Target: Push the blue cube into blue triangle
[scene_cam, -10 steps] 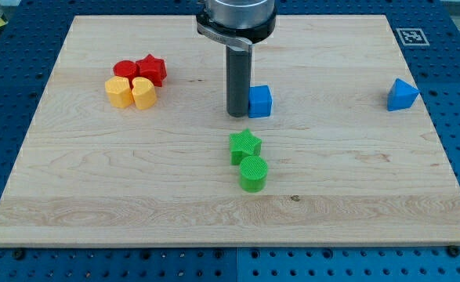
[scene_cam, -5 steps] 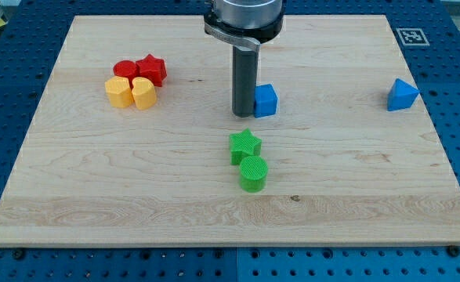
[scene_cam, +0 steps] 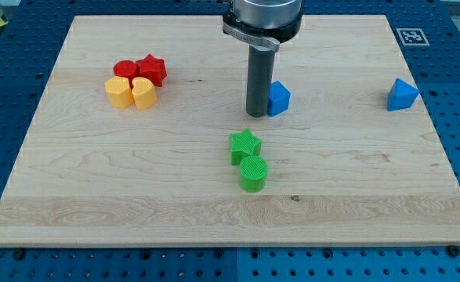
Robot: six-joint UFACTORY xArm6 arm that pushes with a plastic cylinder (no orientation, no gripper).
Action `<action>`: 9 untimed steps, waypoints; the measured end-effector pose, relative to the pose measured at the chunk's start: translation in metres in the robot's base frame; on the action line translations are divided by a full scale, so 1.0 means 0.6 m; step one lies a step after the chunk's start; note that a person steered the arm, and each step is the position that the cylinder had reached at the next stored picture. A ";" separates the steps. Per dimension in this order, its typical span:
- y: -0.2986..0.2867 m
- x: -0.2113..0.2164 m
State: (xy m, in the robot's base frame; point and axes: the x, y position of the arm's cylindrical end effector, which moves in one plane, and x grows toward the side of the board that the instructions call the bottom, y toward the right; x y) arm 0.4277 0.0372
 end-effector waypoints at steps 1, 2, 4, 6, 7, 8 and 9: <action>0.013 0.000; 0.037 0.000; 0.060 0.000; 0.073 -0.009; 0.073 -0.009; 0.073 -0.015; 0.073 -0.024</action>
State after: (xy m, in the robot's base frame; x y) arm 0.4132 0.0810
